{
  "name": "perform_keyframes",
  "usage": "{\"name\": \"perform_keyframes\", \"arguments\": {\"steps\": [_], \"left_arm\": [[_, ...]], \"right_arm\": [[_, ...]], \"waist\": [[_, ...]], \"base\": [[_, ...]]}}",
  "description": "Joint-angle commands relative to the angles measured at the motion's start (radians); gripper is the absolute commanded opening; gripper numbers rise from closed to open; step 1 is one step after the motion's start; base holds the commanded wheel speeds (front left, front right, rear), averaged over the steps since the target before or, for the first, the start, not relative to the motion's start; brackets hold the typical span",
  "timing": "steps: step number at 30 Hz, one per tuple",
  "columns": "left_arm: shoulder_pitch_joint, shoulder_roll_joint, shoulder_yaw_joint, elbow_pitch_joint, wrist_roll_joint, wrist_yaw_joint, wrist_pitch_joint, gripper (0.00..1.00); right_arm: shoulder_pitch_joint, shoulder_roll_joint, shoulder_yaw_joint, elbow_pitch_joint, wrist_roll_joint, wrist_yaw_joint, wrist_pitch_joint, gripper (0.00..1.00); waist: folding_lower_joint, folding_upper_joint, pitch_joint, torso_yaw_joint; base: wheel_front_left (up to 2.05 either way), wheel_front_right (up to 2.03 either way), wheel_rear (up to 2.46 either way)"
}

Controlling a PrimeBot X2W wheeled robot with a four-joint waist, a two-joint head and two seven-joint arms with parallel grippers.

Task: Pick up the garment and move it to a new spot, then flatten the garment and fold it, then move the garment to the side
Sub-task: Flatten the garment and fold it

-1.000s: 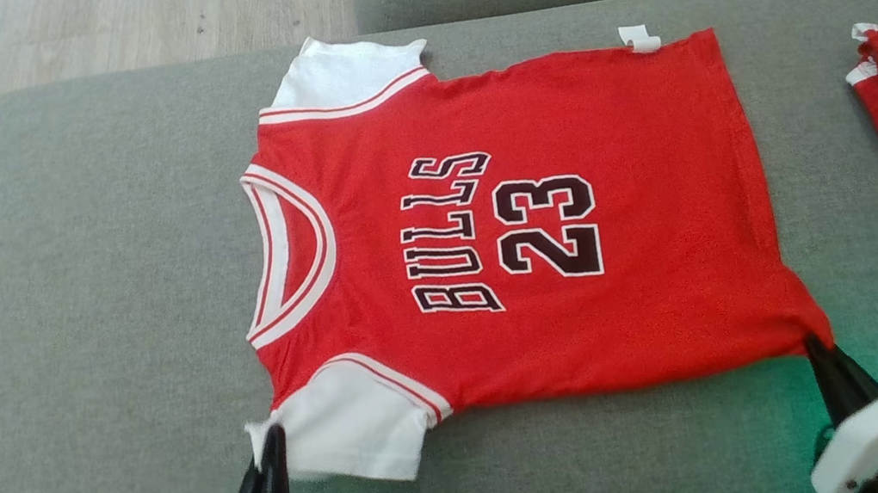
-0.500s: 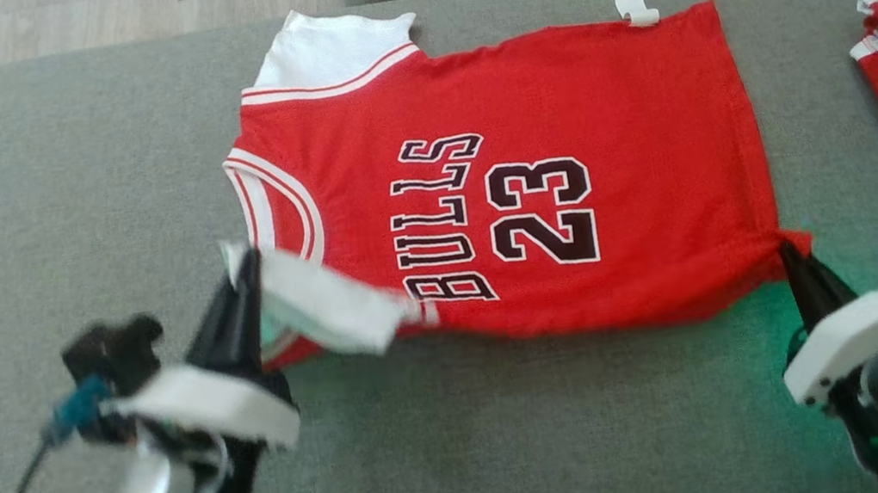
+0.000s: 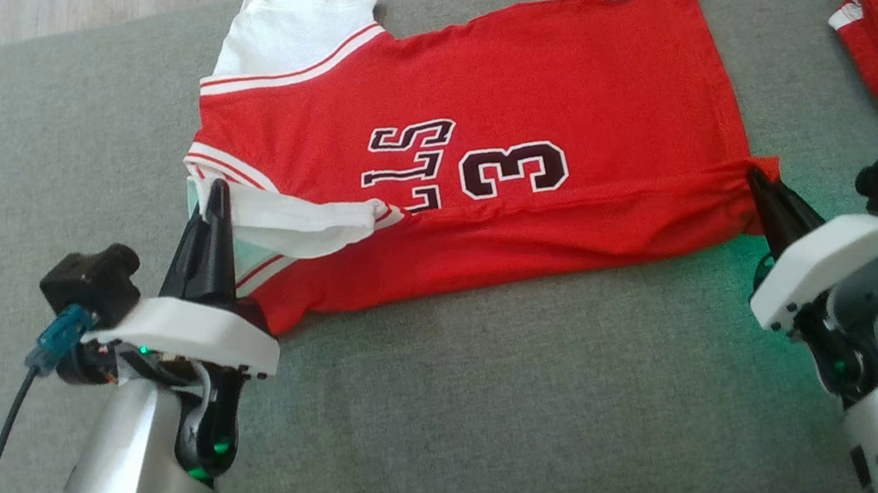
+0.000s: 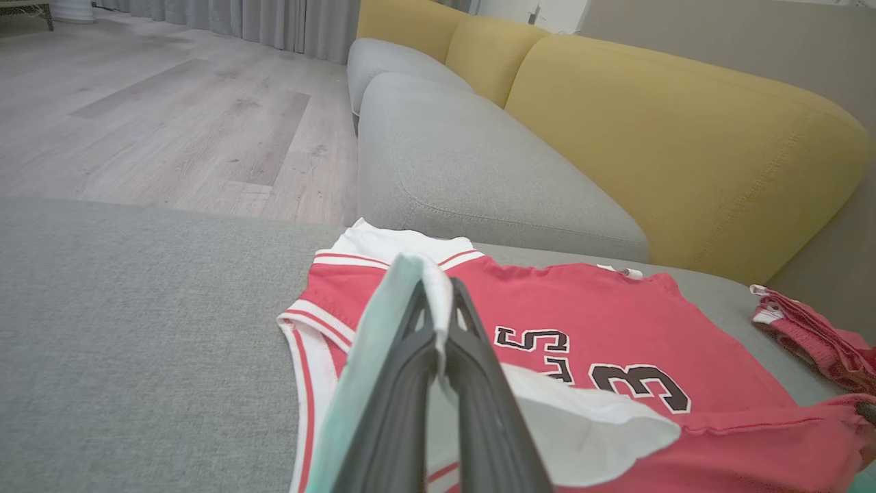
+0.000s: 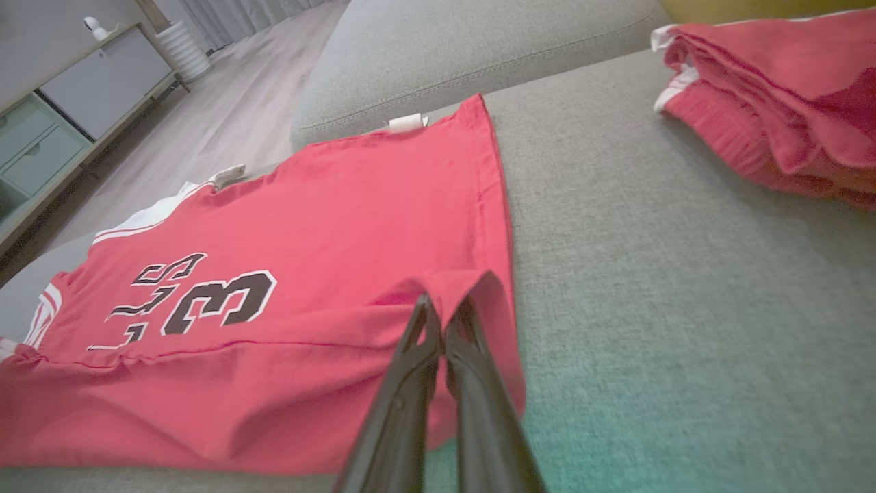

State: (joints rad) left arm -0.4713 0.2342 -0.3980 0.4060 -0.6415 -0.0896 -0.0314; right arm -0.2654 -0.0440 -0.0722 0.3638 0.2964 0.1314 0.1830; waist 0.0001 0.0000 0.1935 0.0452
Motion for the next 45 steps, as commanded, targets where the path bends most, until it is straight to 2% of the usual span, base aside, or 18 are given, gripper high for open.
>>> {"name": "perform_keyframes", "arguments": {"steps": [1, 6, 7, 8, 9, 10, 16, 21, 24, 30, 34, 45], "left_arm": [[-0.058, 0.02, 0.029, -0.021, 0.003, -0.007, -0.015, 0.0], [-0.073, 0.014, 0.029, 0.014, 0.0, -0.009, -0.037, 0.0], [-0.077, 0.011, 0.028, 0.029, -0.001, -0.01, -0.043, 0.0], [-0.079, 0.009, 0.026, 0.035, 0.0, -0.01, -0.046, 0.37], [-0.08, 0.007, 0.024, 0.039, 0.001, -0.01, -0.051, 0.87], [-0.081, 0.004, 0.023, 0.04, 0.0, -0.011, -0.058, 1.0], [-0.058, 0.005, 0.032, 0.0, -0.012, -0.017, -0.114, 1.0], [0.006, 0.019, 0.04, -0.066, -0.029, -0.014, -0.126, 1.0], [0.085, 0.028, 0.054, -0.125, -0.05, 0.011, -0.122, 1.0], [0.255, 0.034, 0.083, -0.198, -0.102, 0.095, -0.076, 1.0], [0.299, 0.022, 0.094, -0.194, -0.136, 0.132, -0.04, 1.0], [0.217, -0.006, 0.092, -0.086, -0.173, 0.147, 0.022, 1.0]], "right_arm": [[-0.047, -0.006, 0.027, -0.024, -0.003, -0.001, -0.013, 0.0], [-0.105, -0.006, 0.04, 0.037, -0.032, -0.001, -0.041, 0.0], [-0.122, -0.006, 0.044, 0.067, -0.053, -0.001, -0.042, 0.38], [-0.129, -0.006, 0.041, 0.078, -0.06, -0.001, -0.051, 1.0], [-0.137, -0.006, 0.037, 0.085, -0.059, -0.001, -0.066, 1.0], [-0.143, -0.006, 0.034, 0.092, -0.053, -0.001, -0.082, 1.0], [-0.139, -0.006, -0.006, 0.099, -0.057, -0.001, -0.184, 1.0], [-0.096, -0.006, -0.005, 0.064, -0.058, -0.001, -0.214, 1.0], [-0.048, -0.006, -0.006, 0.023, -0.083, -0.001, -0.229, 1.0], [0.058, -0.006, -0.021, -0.062, -0.116, -0.001, -0.217, 1.0], [0.093, -0.006, -0.02, -0.107, -0.108, -0.001, -0.201, 1.0], [0.06, -0.006, -0.012, -0.166, -0.12, -0.001, -0.152, 1.0]], "waist": [[-0.0001, 0.0, 0.002, 0.0], [-0.0001, 0.0, 0.005, 0.0], [-0.0001, 0.0, 0.005, 0.002], [-0.0001, 0.0, 0.004, 0.003], [-0.0001, 0.0, 0.003, 0.005], [-0.0001, 0.0, 0.002, 0.007], [-0.0001, 0.0, -0.008, 0.013], [-0.0001, 0.0, -0.013, 0.014], [-0.0001, 0.0, -0.017, 0.015], [-0.0001, 0.0, -0.018, 0.024], [-0.0001, 0.0, 0.001, 0.023], [-0.0001, 0.0, 0.077, -0.007]], "base": [[0.0, 0.0, 0.0], [0.0, 0.0, 0.0], [0.0, 0.0, 0.0], [0.0, 0.0, 0.0], [0.0, 0.0, 0.0], [0.0, 0.0, 0.0], [0.0, 0.0, 0.0], [0.0, 0.0, 0.0], [0.0, 0.0, 0.0], [0.0, 0.0, 0.0], [0.0, 0.0, 0.0], [0.0, 0.0, 0.0]]}}
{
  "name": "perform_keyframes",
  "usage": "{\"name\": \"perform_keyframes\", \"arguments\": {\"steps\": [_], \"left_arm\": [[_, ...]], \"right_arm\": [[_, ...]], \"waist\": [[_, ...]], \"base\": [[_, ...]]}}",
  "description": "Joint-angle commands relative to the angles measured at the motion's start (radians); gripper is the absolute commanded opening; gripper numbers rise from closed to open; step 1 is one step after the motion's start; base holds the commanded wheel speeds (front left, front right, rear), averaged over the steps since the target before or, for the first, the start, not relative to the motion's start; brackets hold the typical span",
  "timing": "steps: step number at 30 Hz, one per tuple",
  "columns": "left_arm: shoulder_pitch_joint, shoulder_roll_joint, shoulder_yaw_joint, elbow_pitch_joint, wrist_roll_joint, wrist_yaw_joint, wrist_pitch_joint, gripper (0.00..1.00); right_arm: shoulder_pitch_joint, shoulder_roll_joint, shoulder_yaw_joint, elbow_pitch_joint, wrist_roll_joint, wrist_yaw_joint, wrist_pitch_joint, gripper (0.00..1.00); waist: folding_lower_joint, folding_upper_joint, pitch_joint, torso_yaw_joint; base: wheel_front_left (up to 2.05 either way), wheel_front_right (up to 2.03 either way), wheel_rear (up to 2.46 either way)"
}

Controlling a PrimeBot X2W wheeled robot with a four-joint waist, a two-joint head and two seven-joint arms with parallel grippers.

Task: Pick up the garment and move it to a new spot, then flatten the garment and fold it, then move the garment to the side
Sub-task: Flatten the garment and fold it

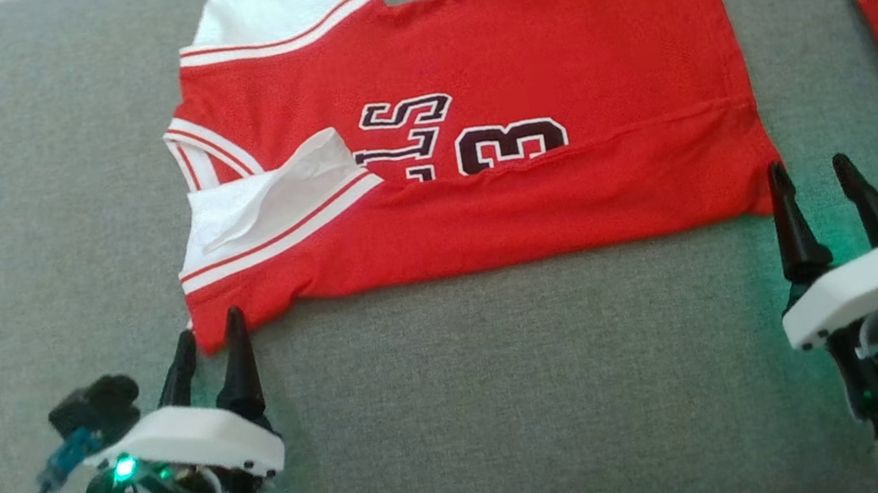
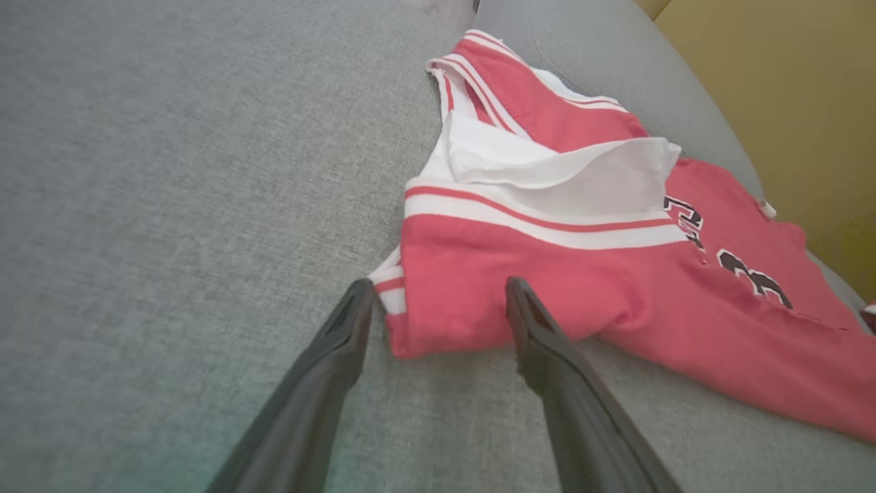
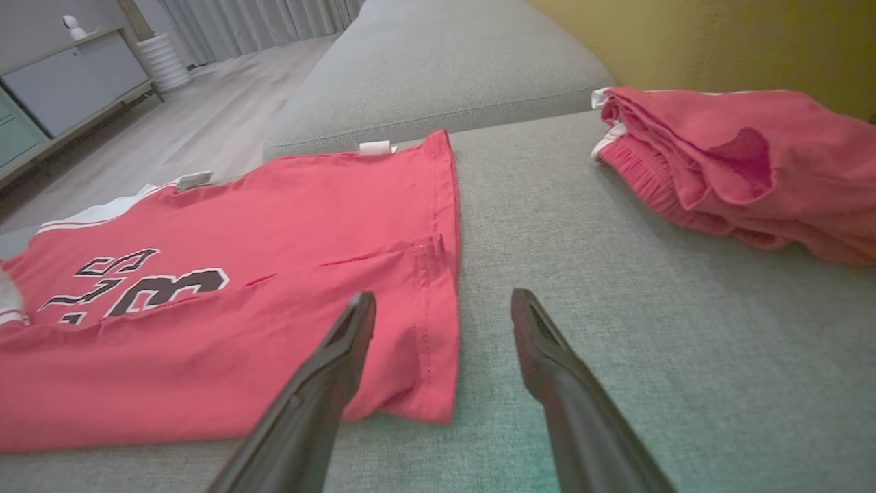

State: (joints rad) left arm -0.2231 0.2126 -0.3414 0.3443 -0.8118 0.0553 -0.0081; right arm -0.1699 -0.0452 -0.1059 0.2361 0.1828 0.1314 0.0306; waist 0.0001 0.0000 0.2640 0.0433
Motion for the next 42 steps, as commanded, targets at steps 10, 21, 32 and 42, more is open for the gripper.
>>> {"name": "perform_keyframes", "arguments": {"steps": [10, 21, 32, 42], "left_arm": [[-0.073, 0.006, 0.015, 0.002, 0.001, -0.032, -0.017, 0.0], [-0.084, 0.02, 0.02, -0.055, 0.015, -0.037, -0.056, 0.0], [-0.046, 0.087, 0.003, -0.212, 0.04, -0.024, -0.008, 0.0], [0.169, 0.201, -0.009, -0.518, 0.026, 0.078, 0.16, 0.0]], "right_arm": [[-0.067, -0.005, -0.001, 0.07, 0.012, -0.001, 0.03, 1.0], [-0.144, -0.005, 0.055, 0.226, 0.064, -0.001, 0.046, 0.19], [-0.137, -0.005, 0.005, 0.202, 0.14, -0.001, 0.078, 0.0], [0.122, -0.005, -0.048, -0.094, 0.123, -0.001, 0.267, 0.0]], "waist": [[-0.0001, 0.0, 0.012, 0.001], [-0.0001, 0.0, -0.003, 0.022], [-0.0001, 0.0, -0.078, 0.027], [-0.0001, 0.0, -0.107, 0.023]], "base": [[0.0, 0.0, 0.0], [0.0, 0.0, 0.0], [0.0, 0.0, 0.0], [0.0, 0.0, 0.0]]}}
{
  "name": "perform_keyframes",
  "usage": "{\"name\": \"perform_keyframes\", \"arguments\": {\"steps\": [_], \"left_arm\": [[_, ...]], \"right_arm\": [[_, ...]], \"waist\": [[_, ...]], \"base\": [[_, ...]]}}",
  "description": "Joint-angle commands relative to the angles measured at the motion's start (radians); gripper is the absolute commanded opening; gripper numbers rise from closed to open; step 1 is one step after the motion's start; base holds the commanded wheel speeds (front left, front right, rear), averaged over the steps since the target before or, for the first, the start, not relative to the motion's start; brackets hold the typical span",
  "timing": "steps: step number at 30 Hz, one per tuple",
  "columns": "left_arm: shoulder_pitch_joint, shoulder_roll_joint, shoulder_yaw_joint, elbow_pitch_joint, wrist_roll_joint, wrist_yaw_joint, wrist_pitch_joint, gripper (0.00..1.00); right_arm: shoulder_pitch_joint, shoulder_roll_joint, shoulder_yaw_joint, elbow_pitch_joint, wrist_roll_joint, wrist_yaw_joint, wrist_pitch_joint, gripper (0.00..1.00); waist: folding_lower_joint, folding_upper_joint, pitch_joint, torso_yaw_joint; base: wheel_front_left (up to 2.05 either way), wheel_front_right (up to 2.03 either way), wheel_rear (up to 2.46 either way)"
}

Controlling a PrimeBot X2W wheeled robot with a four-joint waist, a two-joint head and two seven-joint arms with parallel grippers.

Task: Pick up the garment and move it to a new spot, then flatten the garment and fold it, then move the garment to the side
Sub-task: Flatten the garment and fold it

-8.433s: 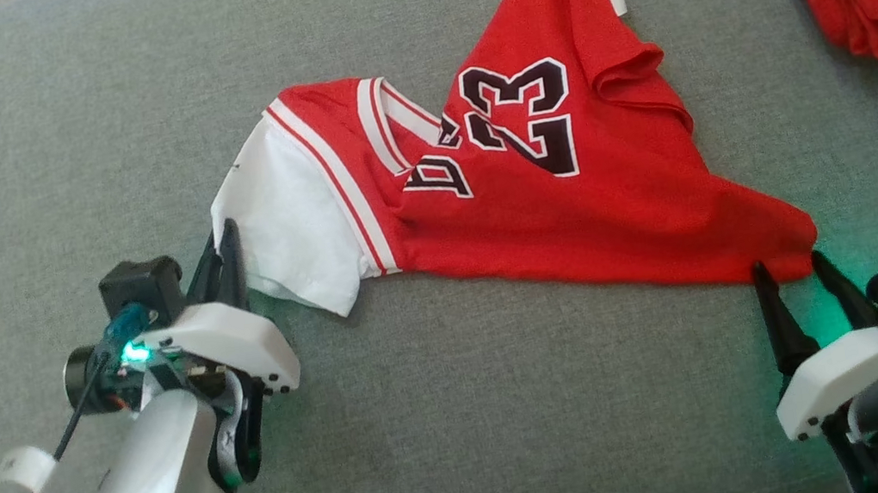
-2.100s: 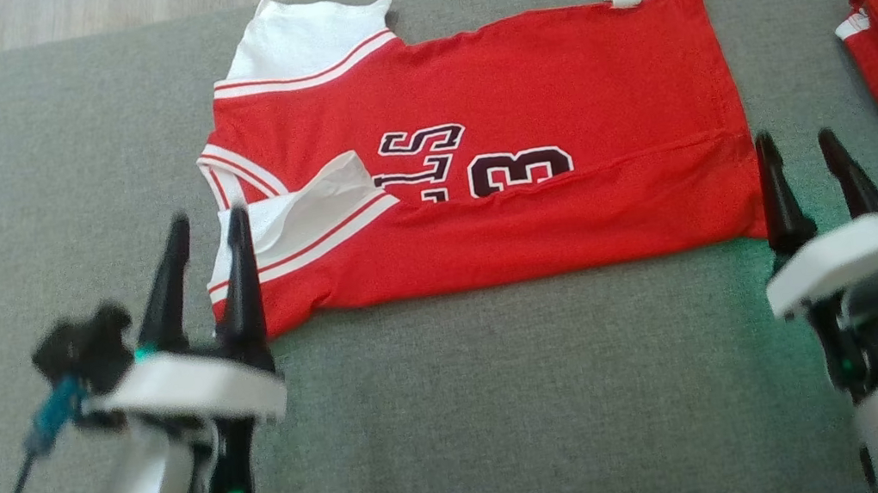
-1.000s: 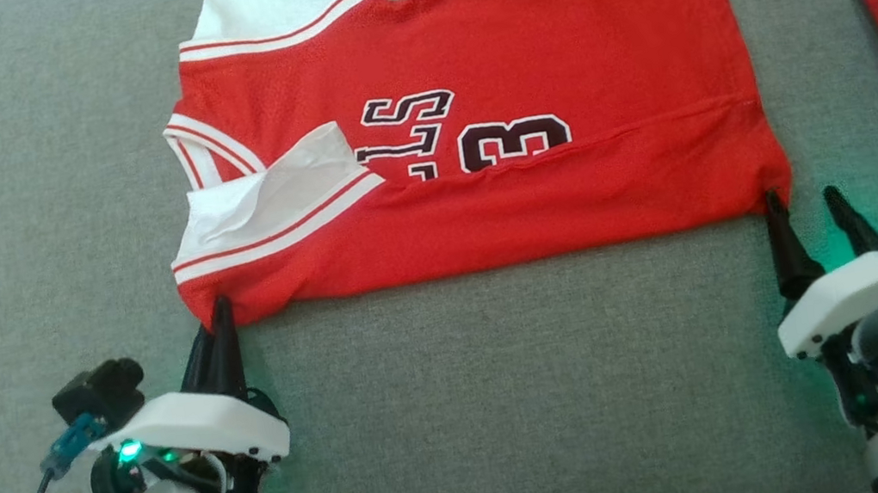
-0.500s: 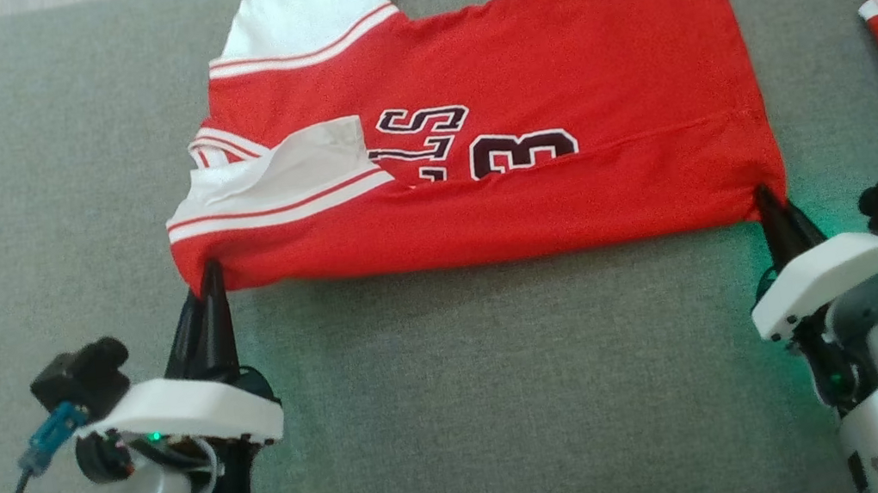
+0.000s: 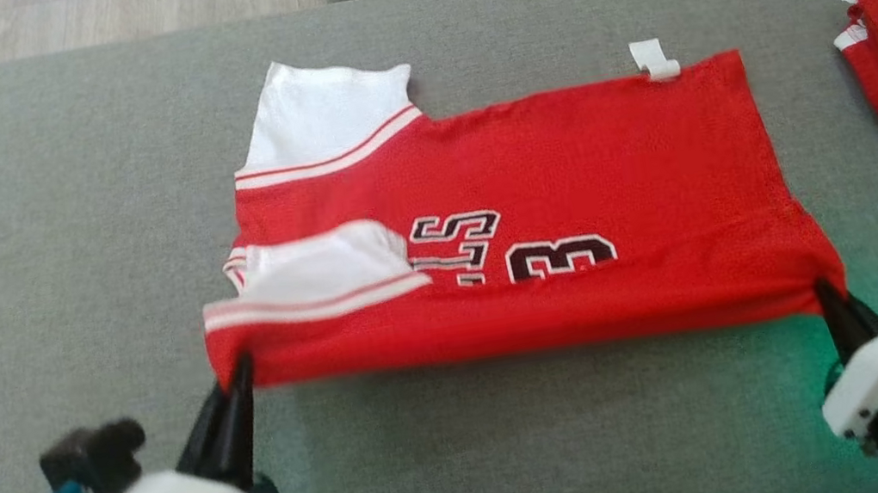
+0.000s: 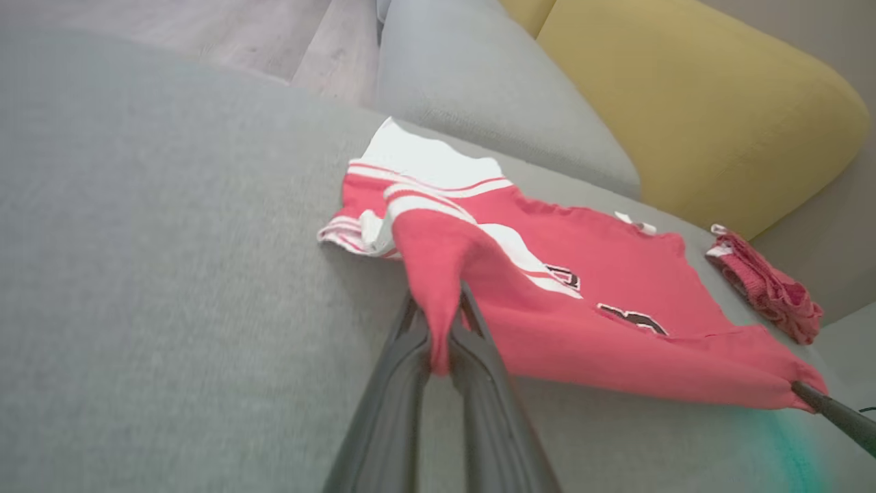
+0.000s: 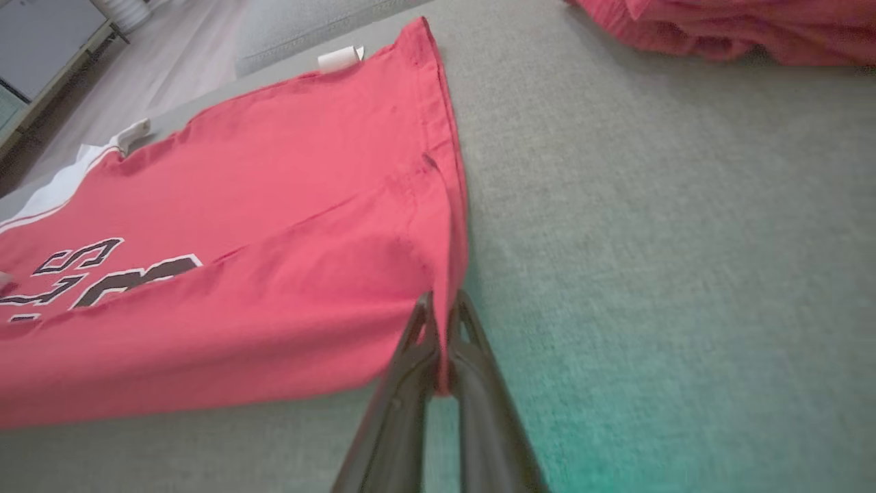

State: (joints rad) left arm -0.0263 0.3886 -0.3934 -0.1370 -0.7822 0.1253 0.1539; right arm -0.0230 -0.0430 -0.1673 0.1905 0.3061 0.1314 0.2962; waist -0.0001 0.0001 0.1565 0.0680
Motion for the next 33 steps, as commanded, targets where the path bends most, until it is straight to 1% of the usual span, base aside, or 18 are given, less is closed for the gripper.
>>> {"name": "perform_keyframes", "arguments": {"steps": [1, 3, 7, 8, 9, 10, 11, 12, 13, 16, 21, 22, 24, 28, 29, 33], "left_arm": [[-0.007, 0.026, 0.045, -0.04, -0.005, 0.017, -0.003, 0.0], [0.027, 0.013, 0.045, -0.033, -0.014, 0.029, -0.014, 0.0], [0.063, -0.029, 0.034, 0.022, -0.029, 0.034, -0.048, 0.0], [0.066, -0.037, 0.03, 0.042, -0.031, 0.032, -0.055, 0.0], [0.067, -0.045, 0.024, 0.063, -0.029, 0.029, -0.063, 0.0], [0.065, -0.051, 0.02, 0.082, -0.027, 0.024, -0.071, 0.1], [0.062, -0.056, 0.017, 0.097, -0.026, 0.02, -0.078, 0.48], [0.058, -0.06, 0.015, 0.11, -0.026, 0.015, -0.083, 0.85], [0.042, -0.056, 0.018, 0.129, -0.019, 0.009, -0.092, 1.0], [0.01, -0.035, 0.029, 0.133, -0.005, 0.003, -0.099, 1.0], [-0.103, 0.034, 0.058, 0.102, 0.034, -0.005, -0.074, 1.0], [-0.103, 0.034, 0.058, 0.102, 0.034, -0.005, -0.074, 1.0], [-0.18, 0.073, 0.07, 0.078, 0.058, -0.014, -0.053, 1.0], [-0.388, 0.144, 0.071, 0.048, 0.109, -0.054, 0.02, 1.0], [-0.444, 0.156, 0.064, 0.05, 0.115, -0.07, 0.047, 1.0], [-0.649, 0.183, 0.046, 0.117, 0.134, -0.1, 0.161, 1.0]], "right_arm": [[-0.004, -0.007, 0.01, -0.07, 0.004, -0.001, 0.012, 0.0], [0.028, -0.007, 0.005, -0.098, 0.008, -0.001, 0.025, 0.0], [0.064, -0.007, 0.007, -0.112, 0.014, -0.001, 0.034, 0.0], [0.069, -0.007, 0.01, -0.111, 0.014, -0.001, 0.032, 0.25], [0.073, -0.007, 0.013, -0.107, 0.014, -0.001, 0.028, 0.38], [0.077, -0.007, 0.015, -0.103, 0.011, -0.001, 0.026, 0.52], [0.08, -0.007, 0.017, -0.1, 0.008, -0.001, 0.024, 1.0], [0.083, -0.007, 0.018, -0.099, 0.007, -0.001, 0.021, 1.0], [0.087, -0.007, 0.016, -0.098, -0.002, -0.001, 0.014, 1.0], [0.09, -0.007, 0.012, -0.114, -0.037, -0.001, 0.002, 1.0], [0.05, -0.007, -0.001, -0.163, -0.065, -0.001, -0.03, 1.0], [0.05, -0.007, -0.001, -0.163, -0.065, -0.001, -0.03, 1.0], [0.015, -0.007, 0.01, -0.192, -0.077, -0.001, -0.04, 1.0], [-0.078, -0.007, 0.049, -0.249, -0.131, -0.001, -0.053, 1.0], [-0.105, -0.007, 0.061, -0.257, -0.136, -0.001, -0.053, 1.0], [-0.213, -0.007, 0.133, -0.269, -0.162, -0.001, -0.049, 1.0]], "waist": [[0.0001, -0.0001, 0.001, -0.003], [0.0001, -0.0001, 0.004, -0.008], [0.0001, -0.0001, 0.009, -0.014], [0.0001, -0.0001, 0.01, -0.015], [0.0001, -0.0001, 0.011, -0.016], [0.0001, -0.0001, 0.012, -0.016], [0.0001, -0.0001, 0.012, -0.017], [0.0001, -0.0001, 0.013, -0.018], [0.0001, -0.0001, 0.015, -0.02], [0.0001, -0.0001, 0.019, -0.026], [0.0001, -0.0001, 0.04, -0.041], [0.0001, -0.0001, 0.04, -0.041], [0.0001, -0.0001, 0.057, -0.051], [0.0001, -0.0001, 0.109, -0.073], [0.0001, -0.0001, 0.126, -0.081], [0.0001, -0.0001, 0.199, -0.121]], "base": [[0.0, 0.0, 0.0], [0.0, 0.0, 0.0], [0.0, 0.0, 0.0], [0.0, 0.0, 0.0], [0.0, 0.0, 0.0], [0.0, 0.0, 0.0], [0.0, 0.0, 0.0], [0.0, 0.0, 0.0], [0.0, 0.0, 0.0], [0.0, 0.0, 0.0], [0.0, 0.0, 0.0], [0.0, 0.0, 0.0], [0.0, 0.0, 0.0], [0.0, 0.0, 0.0], [0.0, 0.0, 0.0], [0.0, 0.0, 0.0]]}}
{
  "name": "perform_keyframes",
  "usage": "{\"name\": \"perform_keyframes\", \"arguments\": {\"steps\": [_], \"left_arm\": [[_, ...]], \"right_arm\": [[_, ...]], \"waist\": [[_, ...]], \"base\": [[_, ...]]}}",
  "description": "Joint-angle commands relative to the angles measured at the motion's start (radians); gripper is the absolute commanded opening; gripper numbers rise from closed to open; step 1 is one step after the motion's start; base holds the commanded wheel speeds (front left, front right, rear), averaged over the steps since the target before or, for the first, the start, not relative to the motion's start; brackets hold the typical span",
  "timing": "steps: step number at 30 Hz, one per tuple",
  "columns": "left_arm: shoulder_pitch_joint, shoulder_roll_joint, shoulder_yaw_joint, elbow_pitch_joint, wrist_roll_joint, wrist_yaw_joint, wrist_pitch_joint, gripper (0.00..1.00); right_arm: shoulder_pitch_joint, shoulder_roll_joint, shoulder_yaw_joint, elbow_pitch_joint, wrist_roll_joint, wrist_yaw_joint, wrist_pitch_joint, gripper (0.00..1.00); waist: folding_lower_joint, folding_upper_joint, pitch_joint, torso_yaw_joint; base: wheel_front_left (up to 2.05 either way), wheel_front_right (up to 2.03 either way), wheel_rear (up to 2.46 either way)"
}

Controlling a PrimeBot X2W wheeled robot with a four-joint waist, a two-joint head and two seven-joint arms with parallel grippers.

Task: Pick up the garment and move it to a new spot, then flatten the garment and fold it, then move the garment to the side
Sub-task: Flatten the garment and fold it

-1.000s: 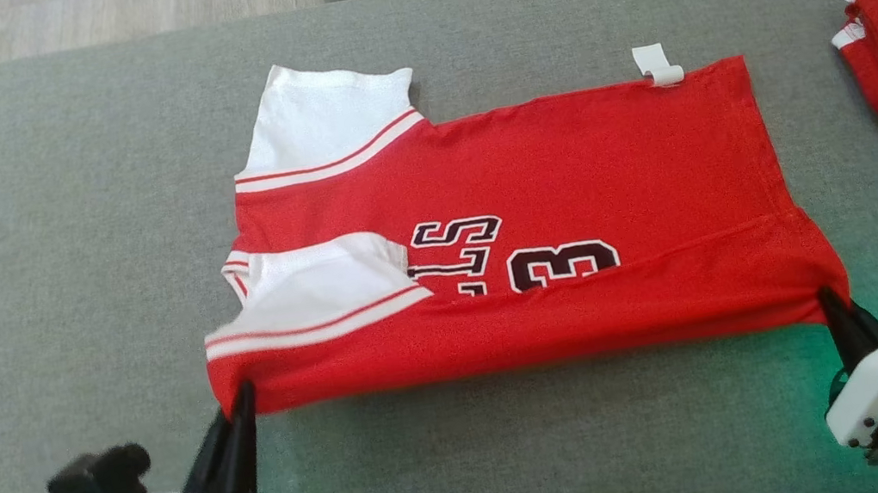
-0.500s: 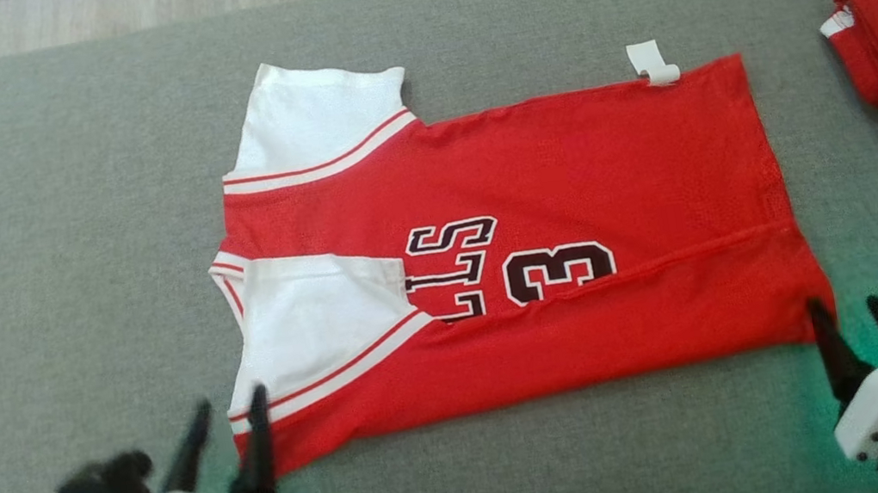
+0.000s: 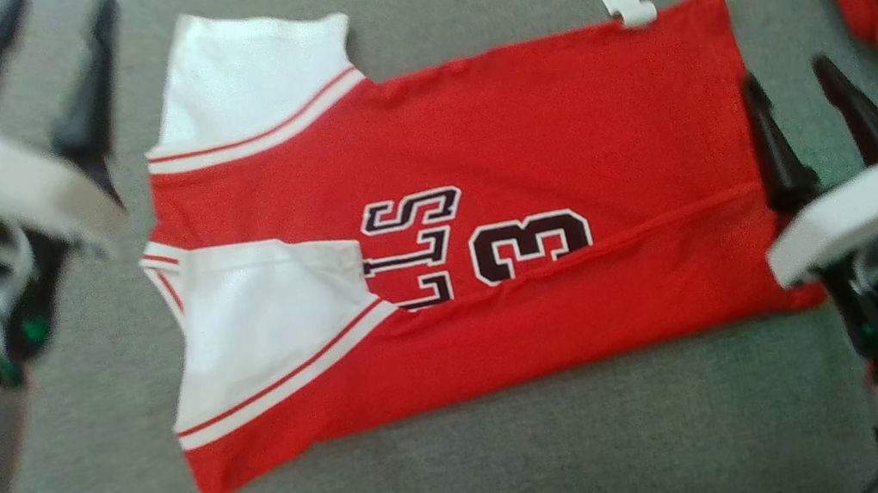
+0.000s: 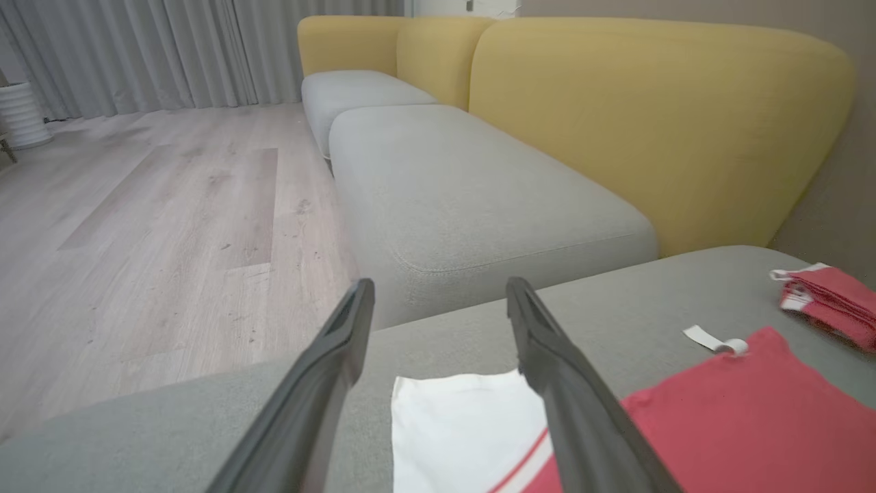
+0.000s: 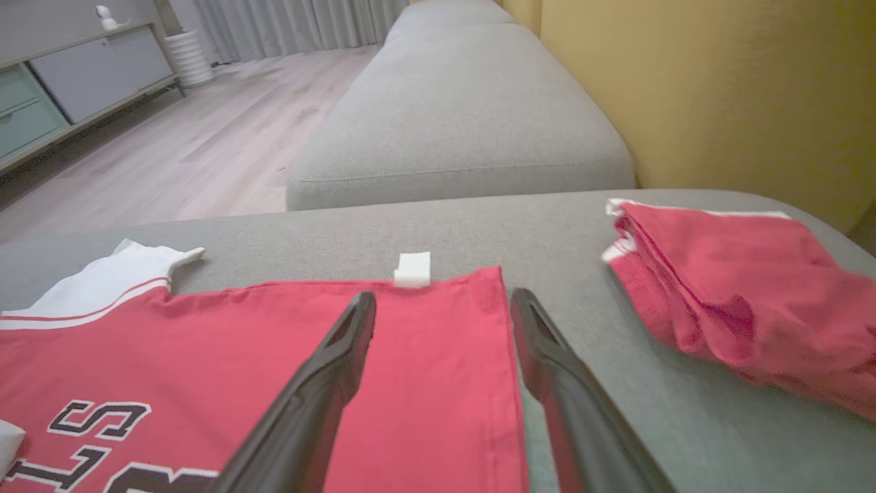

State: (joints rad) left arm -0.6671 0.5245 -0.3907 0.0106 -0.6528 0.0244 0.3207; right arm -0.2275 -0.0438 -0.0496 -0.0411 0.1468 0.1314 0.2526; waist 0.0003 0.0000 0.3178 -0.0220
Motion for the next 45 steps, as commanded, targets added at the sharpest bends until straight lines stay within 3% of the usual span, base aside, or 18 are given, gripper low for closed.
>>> {"name": "perform_keyframes", "arguments": {"steps": [1, 7, 14, 22, 32, 33, 34, 35, 37, 39, 45], "left_arm": [[-0.051, 0.05, 0.04, -0.004, 0.009, -0.004, 0.016, 1.0], [-0.229, 0.055, 0.015, 0.184, 0.03, -0.038, 0.092, 1.0], [-0.307, 0.063, -0.003, 0.349, 0.039, -0.068, 0.116, 1.0], [-0.329, 0.065, -0.029, 0.437, 0.04, -0.083, 0.153, 1.0], [-0.328, 0.057, -0.06, 0.448, 0.018, -0.087, 0.24, 1.0], [-0.327, 0.055, -0.062, 0.445, 0.015, -0.088, 0.244, 0.85], [-0.327, 0.054, -0.065, 0.442, 0.012, -0.09, 0.247, 0.61], [-0.327, 0.054, -0.065, 0.442, 0.012, -0.09, 0.247, 0.61], [-0.328, 0.052, -0.069, 0.433, 0.013, -0.095, 0.239, 0.22], [-0.331, 0.049, -0.072, 0.424, 0.017, -0.097, 0.223, 0.0], [-0.345, 0.023, -0.067, 0.393, 0.028, -0.094, 0.136, 0.0]], "right_arm": [[-0.033, -0.006, 0.038, -0.037, -0.002, -0.001, -0.003, 1.0], [-0.144, -0.007, 0.123, -0.029, 0.009, -0.001, -0.007, 1.0], [-0.192, -0.011, 0.164, -0.021, 0.026, -0.001, -0.019, 1.0], [-0.201, -0.017, 0.158, -0.014, 0.037, -0.001, -0.03, 1.0], [-0.221, -0.018, 0.167, -0.011, 0.05, -0.001, -0.029, 1.0], [-0.226, -0.019, 0.169, -0.012, 0.051, -0.001, -0.027, 1.0], [-0.232, -0.022, 0.17, -0.012, 0.051, -0.001, -0.024, 1.0], [-0.232, -0.022, 0.17, -0.012, 0.051, -0.001, -0.024, 1.0], [-0.246, -0.03, 0.17, -0.01, 0.05, -0.001, -0.017, 1.0], [-0.267, -0.039, 0.168, -0.002, 0.048, -0.001, -0.003, 1.0], [-0.376, -0.094, 0.157, 0.1, 0.039, -0.001, 0.101, 1.0]], "waist": [[-0.0003, 0.0, 0.059, -0.042], [-0.0003, 0.0, 0.171, -0.102], [-0.0003, 0.0, 0.255, -0.153], [-0.0003, 0.0, 0.277, -0.168], [-0.0003, 0.0, 0.278, -0.16], [-0.0003, 0.0, 0.278, -0.159], [-0.0003, 0.0, 0.278, -0.158], [-0.0003, 0.0, 0.278, -0.158], [-0.0003, 0.0, 0.277, -0.154], [-0.0003, 0.0, 0.273, -0.148], [-0.0003, 0.0, 0.251, -0.114]], "base": [[0.0, 0.0, 0.0], [0.0, 0.0, 0.0], [0.0, 0.0, 0.0], [0.0, 0.0, 0.0], [0.0, 0.0, 0.0], [0.0, 0.0, 0.0], [0.0, 0.0, 0.0], [0.0, 0.0, 0.0], [0.0, 0.0, 0.0], [0.0, 0.0, 0.0], [0.0, 0.0, 0.0]]}}
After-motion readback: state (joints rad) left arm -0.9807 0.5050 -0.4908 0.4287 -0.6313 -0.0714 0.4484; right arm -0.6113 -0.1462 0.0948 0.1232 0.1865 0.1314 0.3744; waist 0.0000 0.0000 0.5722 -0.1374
